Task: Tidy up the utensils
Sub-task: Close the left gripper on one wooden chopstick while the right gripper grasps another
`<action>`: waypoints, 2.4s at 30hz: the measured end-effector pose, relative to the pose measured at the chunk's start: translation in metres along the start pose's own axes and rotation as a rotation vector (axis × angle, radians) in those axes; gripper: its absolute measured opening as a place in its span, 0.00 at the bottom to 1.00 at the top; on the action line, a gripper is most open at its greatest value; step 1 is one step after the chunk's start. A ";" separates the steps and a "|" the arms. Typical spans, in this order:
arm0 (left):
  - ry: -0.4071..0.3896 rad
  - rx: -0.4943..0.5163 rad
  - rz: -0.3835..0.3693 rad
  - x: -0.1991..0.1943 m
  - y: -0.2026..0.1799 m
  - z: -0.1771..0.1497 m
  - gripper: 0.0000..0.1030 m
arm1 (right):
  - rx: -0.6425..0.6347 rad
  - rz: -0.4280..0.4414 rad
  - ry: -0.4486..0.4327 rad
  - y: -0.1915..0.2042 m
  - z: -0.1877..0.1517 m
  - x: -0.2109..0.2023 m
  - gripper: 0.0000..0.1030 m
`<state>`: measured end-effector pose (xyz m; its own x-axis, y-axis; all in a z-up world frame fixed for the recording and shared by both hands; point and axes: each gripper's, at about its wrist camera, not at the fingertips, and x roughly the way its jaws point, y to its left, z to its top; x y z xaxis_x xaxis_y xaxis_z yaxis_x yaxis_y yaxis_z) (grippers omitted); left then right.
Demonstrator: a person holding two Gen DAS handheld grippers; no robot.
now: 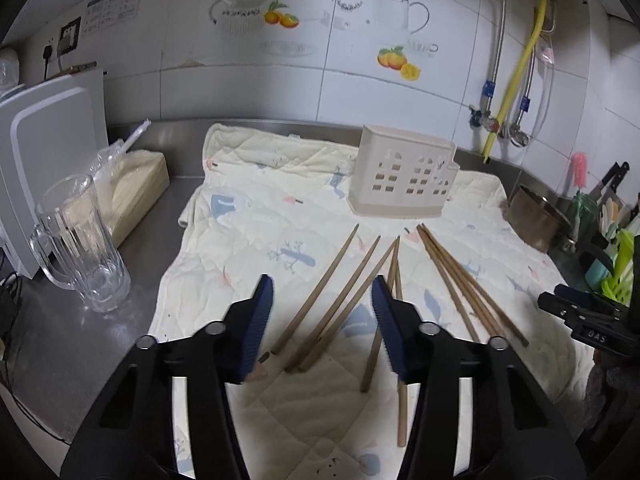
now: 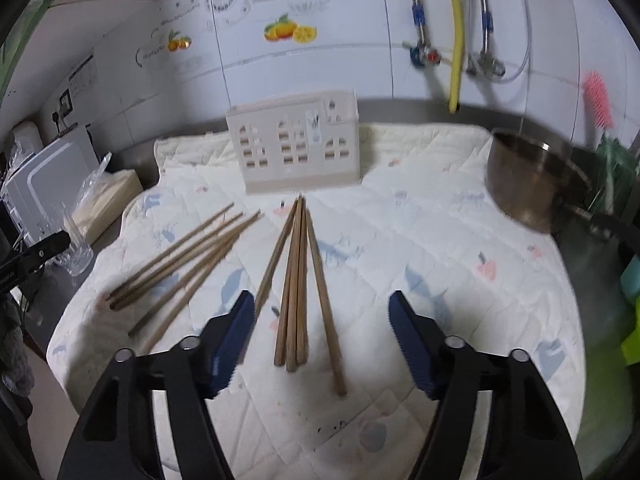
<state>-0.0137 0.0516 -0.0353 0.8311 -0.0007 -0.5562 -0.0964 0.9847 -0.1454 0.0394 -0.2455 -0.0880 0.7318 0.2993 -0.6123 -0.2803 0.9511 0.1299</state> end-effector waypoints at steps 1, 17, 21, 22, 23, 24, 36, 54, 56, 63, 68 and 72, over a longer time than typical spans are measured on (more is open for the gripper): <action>0.008 -0.002 -0.004 0.002 0.002 -0.002 0.40 | 0.002 0.006 0.011 -0.001 -0.003 0.004 0.52; 0.098 -0.009 -0.029 0.025 0.025 -0.019 0.25 | -0.044 0.015 0.111 0.001 -0.015 0.049 0.09; 0.113 -0.002 -0.056 0.029 0.027 -0.019 0.25 | -0.043 0.005 0.124 -0.002 -0.015 0.057 0.09; 0.120 0.005 -0.065 0.031 0.027 -0.020 0.25 | -0.047 0.004 0.123 -0.002 -0.015 0.058 0.09; 0.127 0.010 -0.072 0.033 0.026 -0.020 0.25 | -0.054 -0.002 0.123 -0.001 -0.014 0.060 0.09; 0.139 0.018 -0.080 0.035 0.026 -0.021 0.25 | -0.064 -0.011 0.123 0.000 -0.014 0.061 0.09; 0.239 0.114 -0.085 0.075 0.020 -0.017 0.25 | -0.067 -0.014 0.148 -0.005 -0.016 0.071 0.09; 0.345 0.115 -0.104 0.122 0.030 -0.018 0.16 | -0.057 -0.009 0.146 -0.005 -0.016 0.073 0.09; 0.347 0.117 -0.106 0.123 0.030 -0.018 0.16 | -0.055 -0.008 0.145 -0.005 -0.016 0.074 0.09; 0.326 0.146 -0.086 0.121 0.025 -0.018 0.10 | -0.055 -0.010 0.141 -0.005 -0.016 0.075 0.09; 0.291 0.164 -0.109 0.108 0.017 -0.012 0.05 | -0.052 -0.011 0.116 -0.003 -0.013 0.066 0.08; 0.256 0.178 -0.115 0.094 0.010 -0.003 0.05 | -0.054 -0.013 0.074 -0.002 -0.006 0.052 0.08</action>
<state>0.0617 0.0611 -0.0915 0.6642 -0.1354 -0.7352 0.1058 0.9906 -0.0869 0.0742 -0.2323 -0.1253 0.6883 0.2784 -0.6699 -0.3055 0.9488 0.0804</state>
